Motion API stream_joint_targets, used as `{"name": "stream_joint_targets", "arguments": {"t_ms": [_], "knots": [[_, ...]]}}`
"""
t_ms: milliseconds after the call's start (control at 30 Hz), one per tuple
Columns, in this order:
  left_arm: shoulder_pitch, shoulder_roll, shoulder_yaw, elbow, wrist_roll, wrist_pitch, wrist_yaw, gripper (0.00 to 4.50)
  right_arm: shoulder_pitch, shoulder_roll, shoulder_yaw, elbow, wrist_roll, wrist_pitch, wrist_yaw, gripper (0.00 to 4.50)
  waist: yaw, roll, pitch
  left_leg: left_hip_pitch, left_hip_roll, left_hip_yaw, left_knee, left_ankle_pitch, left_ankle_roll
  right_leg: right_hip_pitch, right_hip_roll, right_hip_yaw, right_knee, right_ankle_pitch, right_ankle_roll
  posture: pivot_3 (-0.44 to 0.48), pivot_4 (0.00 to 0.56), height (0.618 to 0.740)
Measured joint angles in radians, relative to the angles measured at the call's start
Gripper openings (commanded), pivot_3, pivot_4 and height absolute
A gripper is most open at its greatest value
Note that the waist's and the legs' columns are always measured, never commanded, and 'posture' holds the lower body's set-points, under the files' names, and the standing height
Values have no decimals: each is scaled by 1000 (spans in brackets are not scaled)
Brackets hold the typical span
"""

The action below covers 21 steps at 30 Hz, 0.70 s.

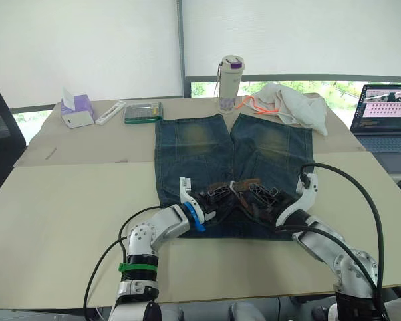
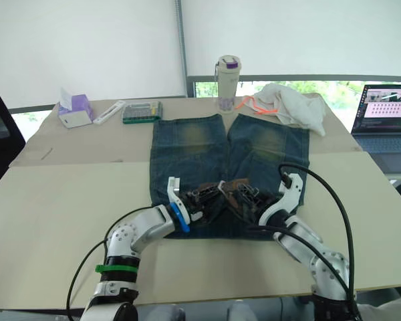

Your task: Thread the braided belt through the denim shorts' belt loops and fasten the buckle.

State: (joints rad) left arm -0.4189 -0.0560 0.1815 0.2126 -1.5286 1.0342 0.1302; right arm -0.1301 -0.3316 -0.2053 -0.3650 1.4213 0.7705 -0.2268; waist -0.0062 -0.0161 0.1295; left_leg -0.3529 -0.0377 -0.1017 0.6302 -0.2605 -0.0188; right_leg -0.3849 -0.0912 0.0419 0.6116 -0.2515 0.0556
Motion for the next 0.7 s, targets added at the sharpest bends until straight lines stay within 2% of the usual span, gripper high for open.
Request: {"name": "stream_joint_targets", "arguments": {"t_ms": [133,233,333,500,700], "knots": [[45,104,-43,-98,48,68,-75,3453,-4,-6,-2,0,16,1,-17,0,-9,0,0,0,0,0,-1,0,0,-1,0,0,1,0,0,0,150,740],[103,315,-102,-236,111,162,-227,4483,-10,-89,-6,-18,16,23,24,0,-15,2,0,0,1,0,-2,0,0,-2,1,1,1,0,0,0,150,740],[124,460,-142,-319,208,175,-382,4483,-18,-162,-19,-35,14,43,56,0,-8,3,0,0,1,0,-2,0,0,-1,0,0,1,0,0,0,150,740],[131,524,-200,-330,374,95,-553,4483,-18,-278,-53,-9,15,78,108,0,1,3,0,-1,0,1,-2,0,1,-1,-1,0,-1,0,0,0,150,740],[141,531,-224,-331,502,11,-657,4483,9,-396,-86,18,-24,125,201,0,-3,3,-1,0,2,1,-2,0,2,0,0,0,0,0,0,0,150,740]]}}
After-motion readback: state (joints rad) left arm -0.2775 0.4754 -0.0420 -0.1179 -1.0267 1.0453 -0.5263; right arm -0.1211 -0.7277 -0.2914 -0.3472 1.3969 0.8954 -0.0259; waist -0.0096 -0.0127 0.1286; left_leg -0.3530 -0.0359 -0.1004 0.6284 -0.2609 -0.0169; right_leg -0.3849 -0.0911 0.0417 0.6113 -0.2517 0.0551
